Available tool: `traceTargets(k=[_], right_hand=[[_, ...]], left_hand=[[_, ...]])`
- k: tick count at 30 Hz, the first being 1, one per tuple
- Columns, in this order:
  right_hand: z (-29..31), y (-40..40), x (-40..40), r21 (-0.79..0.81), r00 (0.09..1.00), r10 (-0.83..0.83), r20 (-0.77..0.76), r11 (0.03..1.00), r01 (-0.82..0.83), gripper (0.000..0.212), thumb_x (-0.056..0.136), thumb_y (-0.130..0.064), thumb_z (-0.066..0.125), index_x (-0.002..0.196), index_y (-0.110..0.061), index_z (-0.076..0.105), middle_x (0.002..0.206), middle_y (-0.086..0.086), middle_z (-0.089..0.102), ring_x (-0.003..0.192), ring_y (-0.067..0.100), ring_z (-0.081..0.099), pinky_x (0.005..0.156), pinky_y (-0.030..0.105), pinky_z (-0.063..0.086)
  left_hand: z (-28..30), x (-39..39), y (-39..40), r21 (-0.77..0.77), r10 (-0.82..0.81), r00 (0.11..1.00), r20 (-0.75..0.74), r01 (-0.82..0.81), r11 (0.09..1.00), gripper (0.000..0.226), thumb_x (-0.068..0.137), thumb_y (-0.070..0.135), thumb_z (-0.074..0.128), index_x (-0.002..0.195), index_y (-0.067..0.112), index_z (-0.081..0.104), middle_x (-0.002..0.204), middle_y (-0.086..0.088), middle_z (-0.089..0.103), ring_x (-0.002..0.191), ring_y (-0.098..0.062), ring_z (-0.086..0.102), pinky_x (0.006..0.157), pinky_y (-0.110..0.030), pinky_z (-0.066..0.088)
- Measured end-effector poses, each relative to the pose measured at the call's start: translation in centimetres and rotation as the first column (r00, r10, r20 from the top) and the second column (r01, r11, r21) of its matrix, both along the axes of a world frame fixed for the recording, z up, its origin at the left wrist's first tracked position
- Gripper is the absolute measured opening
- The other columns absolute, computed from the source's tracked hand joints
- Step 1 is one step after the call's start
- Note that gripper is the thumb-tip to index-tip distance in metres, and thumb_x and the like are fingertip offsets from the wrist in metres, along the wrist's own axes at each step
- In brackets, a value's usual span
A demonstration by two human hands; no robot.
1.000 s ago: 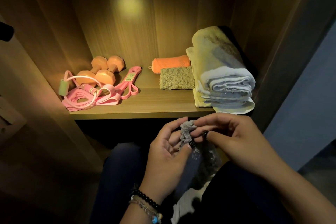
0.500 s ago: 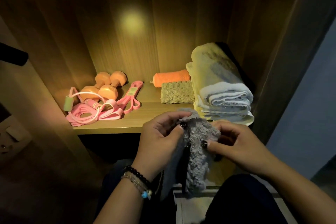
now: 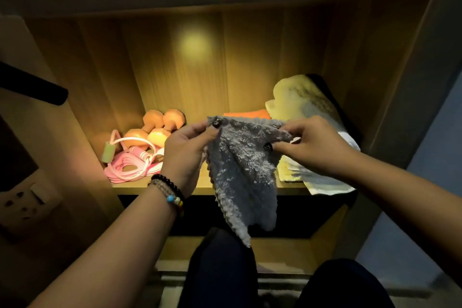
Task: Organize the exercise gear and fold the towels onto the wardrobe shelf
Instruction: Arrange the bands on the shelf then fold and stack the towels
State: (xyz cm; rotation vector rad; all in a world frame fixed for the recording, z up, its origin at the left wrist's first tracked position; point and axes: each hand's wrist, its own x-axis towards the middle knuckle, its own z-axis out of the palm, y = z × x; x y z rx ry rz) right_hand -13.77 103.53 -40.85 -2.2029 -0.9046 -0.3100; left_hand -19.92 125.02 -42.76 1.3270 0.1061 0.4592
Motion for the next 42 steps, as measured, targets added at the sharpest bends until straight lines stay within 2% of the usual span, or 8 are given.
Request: traceTargets(k=[3, 7, 15, 20, 24, 28, 33, 42], right_hand=[[1.2, 1.3, 1.5, -0.061, 1.000, -0.012, 0.019, 0.998, 0.013, 0.028, 0.085, -0.027, 0.068, 0.073, -0.001, 0.069, 0.073, 0.020, 0.066, 0.069, 0.031, 0.060, 0.061, 0.038, 0.045], [2.4, 3.2, 3.0, -0.139, 0.995, -0.087, -0.047, 0.987, 0.080, 0.034, 0.094, -0.028, 0.058, 0.075, -0.002, 0.069, 0.063, 0.016, 0.056, 0.050, 0.015, 0.040, 0.051, 0.027, 0.029], [2.4, 3.0, 4.0, -0.212, 0.975, -0.066, 0.211, 0.971, 0.112, 0.019, 0.085, -0.025, 0.068, 0.085, -0.008, 0.077, 0.080, 0.007, 0.072, 0.074, 0.019, 0.065, 0.072, 0.040, 0.055], [1.9, 2.4, 3.4, -0.087, 0.997, -0.058, 0.052, 0.994, 0.062, 0.018, 0.074, -0.022, 0.077, 0.069, -0.007, 0.068, 0.069, 0.010, 0.067, 0.065, 0.018, 0.059, 0.061, 0.030, 0.046], [1.7, 2.6, 3.4, -0.027, 0.993, -0.009, -0.114, 1.000, 0.006, 0.027, 0.070, -0.012, 0.081, 0.086, -0.018, 0.061, 0.083, 0.007, 0.065, 0.074, 0.025, 0.062, 0.066, 0.037, 0.049], [1.2, 3.5, 3.7, -0.166, 0.997, -0.070, -0.044, 0.984, 0.062, 0.022, 0.077, -0.013, 0.075, 0.098, -0.018, 0.068, 0.078, 0.000, 0.061, 0.070, 0.015, 0.055, 0.061, 0.030, 0.043], [1.6, 3.4, 3.3, 0.001, 0.975, -0.215, 0.049, 0.977, 0.215, 0.005, 0.080, -0.010, 0.069, 0.084, -0.008, 0.070, 0.087, 0.007, 0.064, 0.080, 0.020, 0.055, 0.061, 0.029, 0.042], [-1.1, 1.3, -0.6, 0.134, 0.960, 0.023, -0.278, 0.991, 0.015, 0.024, 0.071, -0.002, 0.068, 0.074, -0.021, 0.054, 0.079, 0.018, 0.065, 0.074, 0.040, 0.066, 0.066, 0.056, 0.056]], left_hand=[[0.6, 1.7, 1.5, 0.051, 0.060, 0.995, -0.083, -0.056, 0.997, 0.014, 0.087, 0.009, 0.067, 0.100, 0.004, 0.070, 0.102, -0.011, 0.070, 0.093, -0.020, 0.062, 0.088, -0.035, 0.050], [1.3, 3.1, 2.6, 0.097, 0.075, 0.991, -0.115, -0.064, 0.993, 0.006, 0.090, 0.007, 0.064, 0.084, 0.008, 0.066, 0.093, -0.010, 0.067, 0.089, -0.019, 0.060, 0.084, -0.031, 0.052], [0.4, 2.5, 3.2, 0.223, 0.162, 0.979, -0.124, -0.131, 0.966, 0.004, 0.088, 0.006, 0.066, 0.087, 0.009, 0.067, 0.102, -0.027, 0.069, 0.091, -0.028, 0.062, 0.098, -0.056, 0.044], [-0.7, 1.1, 2.9, 0.225, 0.146, 0.983, -0.110, -0.118, 0.967, 0.013, 0.088, 0.000, 0.063, 0.082, 0.012, 0.066, 0.075, -0.001, 0.073, 0.088, -0.025, 0.062, 0.095, -0.048, 0.048], [-0.8, 0.9, 2.7, 0.225, 0.159, 0.982, -0.101, -0.133, 0.965, 0.014, 0.088, -0.001, 0.063, 0.086, 0.013, 0.060, 0.074, -0.002, 0.073, 0.082, -0.028, 0.065, 0.087, -0.043, 0.050], [-0.3, 1.5, 2.6, 0.233, 0.184, 0.974, -0.129, -0.150, 0.961, 0.023, 0.087, 0.004, 0.067, 0.102, 0.019, 0.059, 0.087, -0.005, 0.075, 0.098, -0.033, 0.067, 0.097, -0.049, 0.050], [1.2, 1.1, 2.5, 0.185, 0.204, 0.975, -0.091, -0.185, 0.965, 0.023, 0.089, 0.002, 0.063, 0.112, 0.000, 0.062, 0.095, -0.008, 0.072, 0.095, -0.024, 0.066, 0.097, -0.044, 0.052], [-2.0, -3.5, 1.7, 0.334, 0.197, 0.980, -0.021, -0.179, 0.925, 0.009, 0.089, 0.014, 0.066, 0.095, 0.015, 0.073, 0.088, 0.001, 0.074, 0.077, -0.005, 0.063, 0.067, -0.020, 0.046]])
